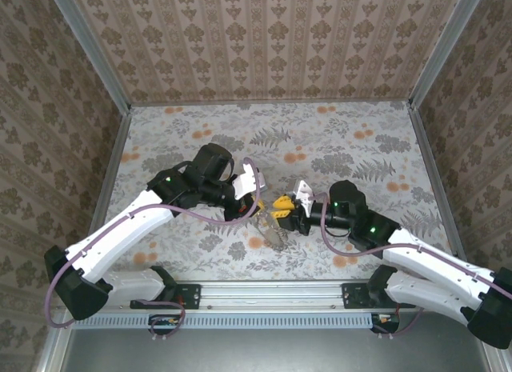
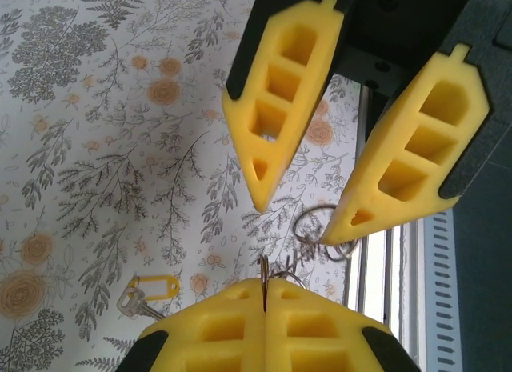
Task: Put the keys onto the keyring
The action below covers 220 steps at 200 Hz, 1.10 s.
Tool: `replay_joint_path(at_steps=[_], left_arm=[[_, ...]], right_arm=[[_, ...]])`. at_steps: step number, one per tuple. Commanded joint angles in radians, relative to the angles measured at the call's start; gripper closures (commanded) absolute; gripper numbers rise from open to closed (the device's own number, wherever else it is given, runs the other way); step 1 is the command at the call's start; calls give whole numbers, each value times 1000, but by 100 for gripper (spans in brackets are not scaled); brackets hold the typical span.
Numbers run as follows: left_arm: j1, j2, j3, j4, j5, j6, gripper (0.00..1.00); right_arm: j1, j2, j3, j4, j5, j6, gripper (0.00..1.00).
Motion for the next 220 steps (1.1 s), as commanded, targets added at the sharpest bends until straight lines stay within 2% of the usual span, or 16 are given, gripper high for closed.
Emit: replay_joint_path(at_steps=[1,36,128,175,215,220], left_arm=[[-2,1,30,-22,63,48,100],[-5,3,37,-41,109,66,100],[-10,21,48,-55,117,80,100],[-11,25,45,-50,123,80,100],[15,-23,9,14,165,10,100],[30,-36,-4,31,193,-12,92]], right_arm=[[6,9,6,0,-71,-2,71],[9,40,16,14,-86,-9,76],[34,93,24,86,-120,9,81],[49,116,28,105,-113,12,100],[49,81,5,151,-65,27,100],[48,70,-1,163,-68,33,100]])
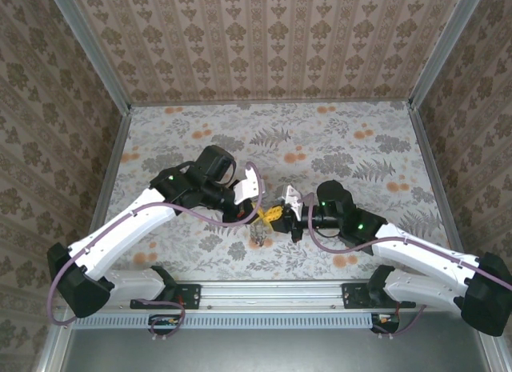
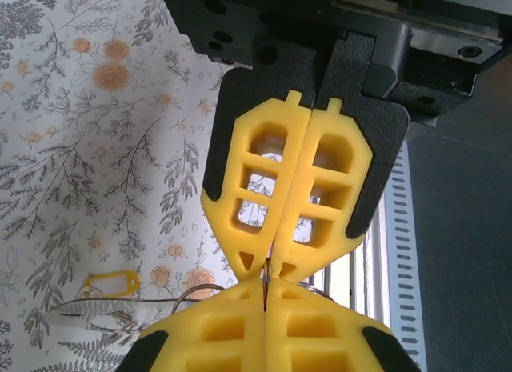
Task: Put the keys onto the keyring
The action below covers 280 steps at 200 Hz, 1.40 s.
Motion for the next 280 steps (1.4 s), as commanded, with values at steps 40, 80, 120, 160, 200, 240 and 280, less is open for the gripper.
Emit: replay_joint_path(at_steps=[40,80,120,160,200,240,280], left_arm=[[119,-197,-164,363,274,-256,64],[113,-272,-233,519,233,-340,72],[63,-265,-221,528,172,-326,74],[43,-253,-237,590,178,-341,76],[10,-239,-236,614,176,-341,81],[2,-239,-244,635,175,-340,100],[3,-254,-207,536,124,-279,100]], right_arm=[[9,-94,-26,233,-57,113,100],[9,-131,-68,421,-39,212,100],[9,-140,-92,541,-25,280,100],[10,-153,-106,585,-12,304,100],[12,-134,-112,647,1,337,100],[11,-135,-120,652,7,336,100],[12,-186,-82,398,51,228,80]])
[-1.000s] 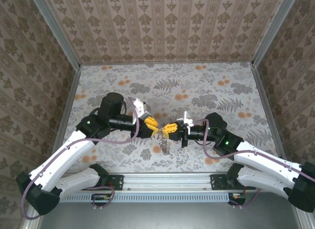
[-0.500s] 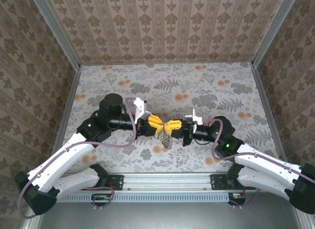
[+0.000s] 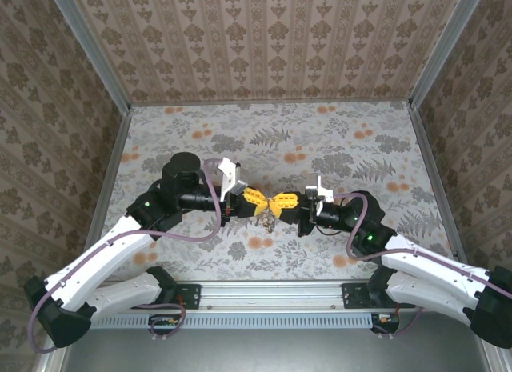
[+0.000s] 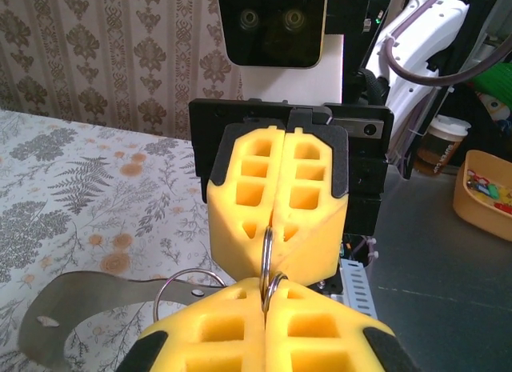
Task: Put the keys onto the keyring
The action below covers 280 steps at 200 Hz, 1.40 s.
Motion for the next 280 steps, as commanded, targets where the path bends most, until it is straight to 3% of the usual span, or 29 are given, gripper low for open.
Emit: replay_joint_path(at_steps=[1,29,44,58,115,220,280], left_arm=[[-14,3,20,-62,-47,60,100],[-14,31,112,-270,-109,176,100],[-14,74,183,-396,-139,242,100],[-15,113,241,-488,-166,284,100],[-17,185,321,-675,-178,358,100],[-22,225,337,-802,-34,404,100],[-34,253,357,-860,-15,426,100]], right_arm=[[9,-51,49,-164,30,-90,78],[8,-150,118,-538,177,-252,51],[8,-164,171,-698,229,-312,45],[10,-158,198,-776,256,-331,45],[19,-124,192,-770,245,-356,51],[52,-13,187,-669,8,-385,52],[88,68,247,-720,-26,-433,53]])
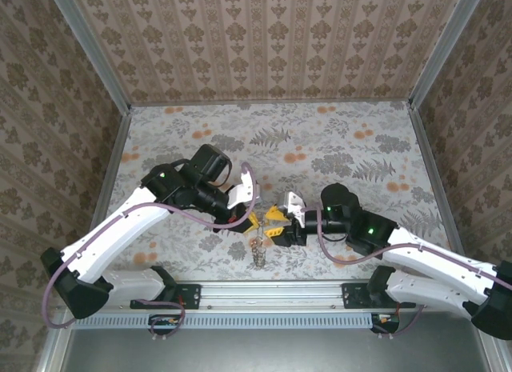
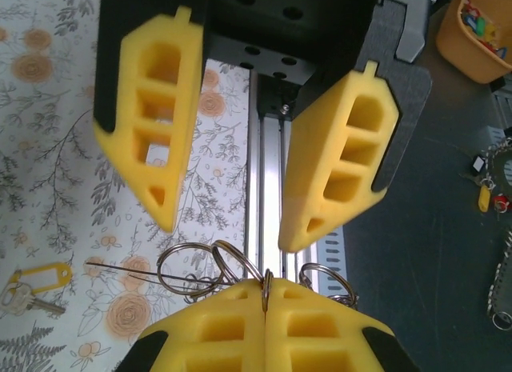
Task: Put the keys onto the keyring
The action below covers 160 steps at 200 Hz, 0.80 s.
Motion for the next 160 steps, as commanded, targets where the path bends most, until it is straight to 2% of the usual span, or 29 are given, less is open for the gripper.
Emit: replay_joint_path(at_steps=[1,32,63,136,146,160], left_arm=[[-9,4,35,-47,46,40,100],[-12,1,36,-59,45,44,100],[-12,2,36,-58,52,45,100],[-23,1,24,-49,56,37,100],[-23,1,22,-46,54,34,100],[-24,1,22,-44,50,34,100]], right_arm=[[13,15,46,-13,-37,-38,53],[22,11,46,11,-23,-37,54],[27,22,51,21,-22,-38,61],[34,43,59,46,-32,-52,68],[36,44,61,48,-38,-50,71],[39,47,68,40,-42,-54,80]])
